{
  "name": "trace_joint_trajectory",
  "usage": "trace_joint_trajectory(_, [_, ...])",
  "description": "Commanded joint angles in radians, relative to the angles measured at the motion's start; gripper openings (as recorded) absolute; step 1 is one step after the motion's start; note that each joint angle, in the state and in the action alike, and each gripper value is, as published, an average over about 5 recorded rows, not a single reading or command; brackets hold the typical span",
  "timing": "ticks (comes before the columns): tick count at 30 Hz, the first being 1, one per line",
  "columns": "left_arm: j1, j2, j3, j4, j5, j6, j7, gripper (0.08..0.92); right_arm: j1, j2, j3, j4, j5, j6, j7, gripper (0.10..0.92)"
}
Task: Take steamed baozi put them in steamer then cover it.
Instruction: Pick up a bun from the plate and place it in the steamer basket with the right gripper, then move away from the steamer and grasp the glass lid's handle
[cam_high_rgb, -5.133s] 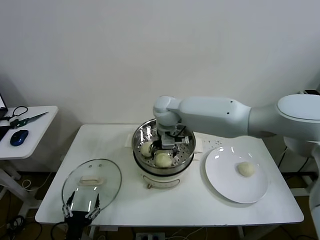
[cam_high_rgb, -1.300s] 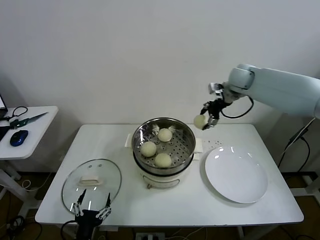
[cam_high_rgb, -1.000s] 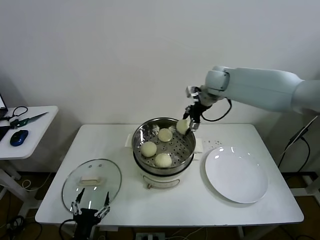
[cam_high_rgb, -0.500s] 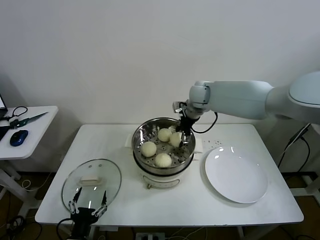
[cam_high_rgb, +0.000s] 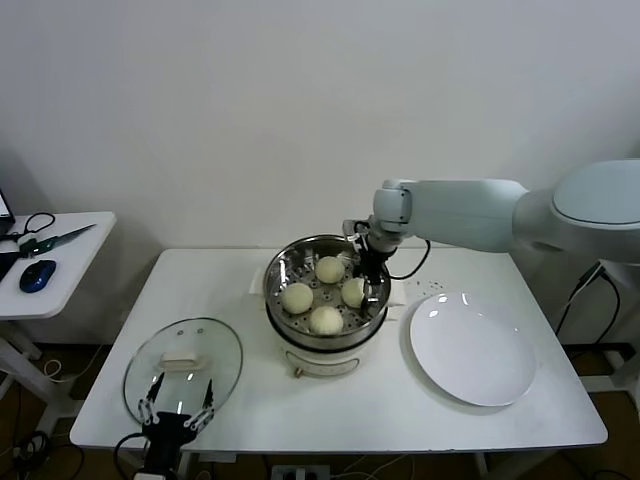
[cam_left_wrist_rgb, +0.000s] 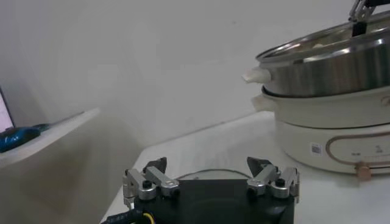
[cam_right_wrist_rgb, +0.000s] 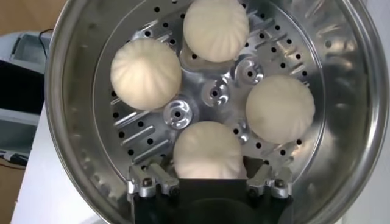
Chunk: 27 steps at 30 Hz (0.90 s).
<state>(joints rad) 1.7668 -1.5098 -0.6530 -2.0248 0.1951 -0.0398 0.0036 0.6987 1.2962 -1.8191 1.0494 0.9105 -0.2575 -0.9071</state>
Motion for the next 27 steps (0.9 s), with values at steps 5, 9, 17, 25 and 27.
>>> trace_joint_trajectory(5, [-0.018,0.004,0.003,0.003,0.009,0.003,-0.005,0.823,0.038,-0.047,0.033,0.036,-0.033,0.011,-0.034,0.822])
trace_joint_trajectory(9, [-0.018,0.007,0.005,0.001,0.010,0.004,-0.006,0.823,0.061,-0.099,0.072,0.044,-0.024,0.023,-0.030,0.823])
trace_joint_trajectory(17, [-0.019,0.006,0.001,-0.002,0.020,0.004,-0.007,0.823,0.099,-0.253,0.133,0.136,0.045,0.148,0.156,0.823])
trace_joint_trajectory(25, [-0.027,0.004,-0.014,-0.014,0.034,-0.003,0.003,0.823,-0.025,-0.547,0.315,0.316,0.082,0.308,0.448,0.823])
trace_joint_trajectory(27, [-0.033,0.003,-0.017,-0.014,0.036,-0.005,0.007,0.823,-0.107,-0.617,0.385,0.352,0.073,0.344,0.512,0.823])
